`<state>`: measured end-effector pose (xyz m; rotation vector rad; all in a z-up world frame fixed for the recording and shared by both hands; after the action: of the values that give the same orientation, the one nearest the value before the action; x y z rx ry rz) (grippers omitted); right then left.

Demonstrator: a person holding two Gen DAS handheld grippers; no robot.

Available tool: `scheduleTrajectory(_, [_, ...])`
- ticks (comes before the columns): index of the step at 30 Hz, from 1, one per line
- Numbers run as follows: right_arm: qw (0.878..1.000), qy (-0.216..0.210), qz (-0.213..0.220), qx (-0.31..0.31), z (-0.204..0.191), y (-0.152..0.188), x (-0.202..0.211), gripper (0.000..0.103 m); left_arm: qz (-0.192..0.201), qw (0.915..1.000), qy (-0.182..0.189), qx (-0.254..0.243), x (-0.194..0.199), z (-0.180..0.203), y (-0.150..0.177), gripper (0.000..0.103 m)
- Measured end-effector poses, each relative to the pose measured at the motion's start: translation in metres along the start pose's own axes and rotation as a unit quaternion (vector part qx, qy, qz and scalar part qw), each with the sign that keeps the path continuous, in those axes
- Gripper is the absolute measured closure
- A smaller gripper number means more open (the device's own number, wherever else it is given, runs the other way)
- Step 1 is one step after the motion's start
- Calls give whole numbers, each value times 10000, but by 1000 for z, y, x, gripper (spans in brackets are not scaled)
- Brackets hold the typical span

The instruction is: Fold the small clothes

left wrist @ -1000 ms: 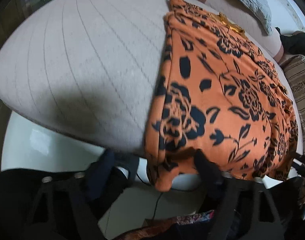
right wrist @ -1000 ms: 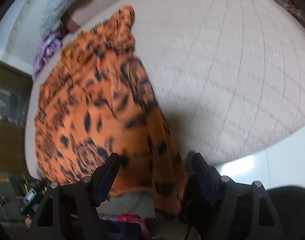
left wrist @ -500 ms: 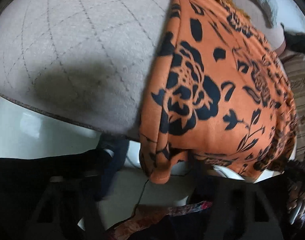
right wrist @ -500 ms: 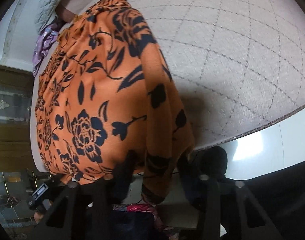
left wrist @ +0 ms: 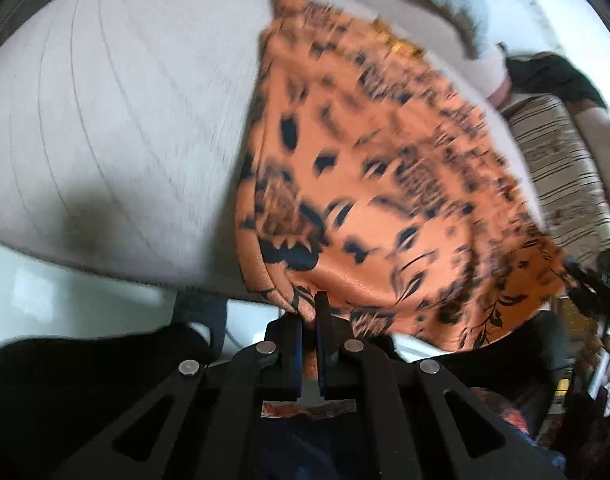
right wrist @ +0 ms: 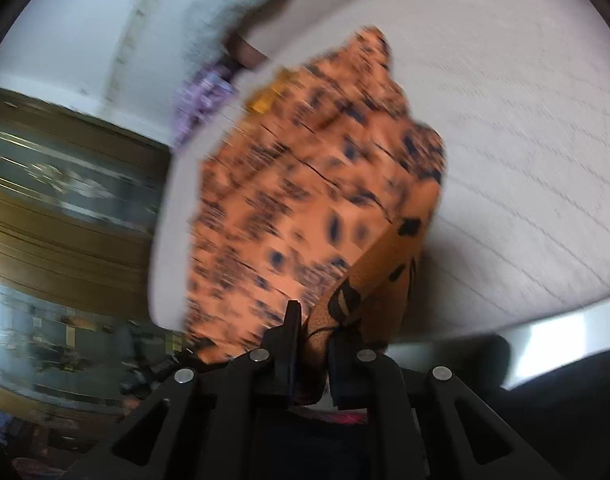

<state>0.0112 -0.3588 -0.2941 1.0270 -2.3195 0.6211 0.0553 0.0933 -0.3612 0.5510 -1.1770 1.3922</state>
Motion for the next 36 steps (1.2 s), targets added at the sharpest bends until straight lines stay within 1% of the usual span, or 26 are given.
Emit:
scheduleTrajectory(2, [9994,-242,238,-14,-8,-17,7,91,245,9996,119,-80,20,3,-18,98])
scheduleTrajectory(4, [9980,-417,478,-80,-14,-36,13,91,522,9982,268,-153,44,0,-44,98])
scheduleTrajectory(6, [9965,-449,689,-133,-17,-55,18,91,774,9960,389,-208,62,0,-74,98])
scheduleTrajectory(7, [9954,-485,812,-178,-18,-69,18,91,870,9951,423,-223,69,3,-96,98])
scheduleTrajectory(8, [9943,-526,905,-224,-17,-81,22,91,947,9942,451,-233,69,4,-112,98])
scheduleTrajectory(10, [9916,-573,1116,-330,-16,-112,22,91,1114,9924,410,-313,77,7,-150,98])
scheduleTrajectory(11, [9900,-569,1241,-369,-16,-131,21,91,1175,9919,328,-361,73,13,-170,98])
scheduleTrajectory(12, [9877,-546,1404,-429,-16,-152,18,91,1241,9912,263,-376,67,17,-200,98])
scheduleTrajectory(14, [9816,-486,1729,-645,-8,-187,11,91,1311,9907,221,-292,53,16,-241,98])
scheduleTrajectory(15, [9774,-445,1893,-825,0,-206,5,91,1365,9904,128,-179,41,12,-271,98])
scheduleTrajectory(16, [9736,-416,2020,-974,7,-221,-3,91,1396,9901,70,-104,32,10,-287,98])
scheduleTrajectory(17, [9696,-379,2132,-1141,16,-235,-14,91,1408,9900,7,-1,12,5,-312,98])
scheduleTrajectory(19, [9626,-299,2202,-1547,36,-254,-40,89,1243,9920,-63,221,-21,-8,-335,97])
scheduleTrajectory(20, [9610,-266,2140,-1732,47,-260,-56,87,1101,9931,-129,376,-41,-14,-341,97])
scheduleTrajectory(21, [9602,-209,2025,-1913,58,-264,-73,77,917,9940,-236,545,-69,-23,-345,97])
scheduleTrajectory(22, [9595,-95,1875,-2102,71,-264,-90,69,834,9938,-366,630,-88,-29,-345,97])
scheduleTrajectory(23, [9588,25,1763,-2229,79,-264,-101,42,841,9928,-489,693,-102,-34,-342,97])
scheduleTrajectory(24, [9574,105,1703,-2330,88,-265,-109,28,911,9919,-495,728,-108,-37,-338,96])
scheduleTrajectory(26, [9563,56,1801,-2304,94,-269,-113,28,1321,9873,-288,833,-108,-45,-328,94])
scheduleTrajectory(27, [9571,182,1862,-2212,92,-273,-111,29,1509,9841,-138,931,-105,-50,-323,94])
scheduleTrajectory(29, [9588,369,1930,-2052,90,-278,-109,29,1747,9781,95,1131,-98,-58,-318,94])
scheduleTrajectory(31, [9532,366,2112,-2131,93,-280,-104,29,2018,9675,433,1463,-83,-67,-313,94])
scheduleTrajectory(33, [9458,249,2460,-2107,92,-278,-91,29,2277,9567,761,1645,-66,-68,-313,94])
scheduleTrajectory(35, [9450,262,2672,-1866,82,-276,-77,29,2608,9473,946,1605,-43,-62,-311,93])
scheduleTrajectory(36, [9450,301,2758,-1735,75,-272,-70,29,2848,9406,1050,1523,-28,-57,-308,93])
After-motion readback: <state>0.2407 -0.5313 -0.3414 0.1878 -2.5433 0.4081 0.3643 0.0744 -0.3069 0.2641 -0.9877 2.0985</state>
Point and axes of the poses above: each gripper's, at about its wrist camera, not at the fingertips, and x roughly against the way its jaws point, z to its right, y to its underside, the point moved 2 cm from there along -x, roughly the way its jaws point, and after that the axes turned 4 degrees about -x, right-handed, at the moved point
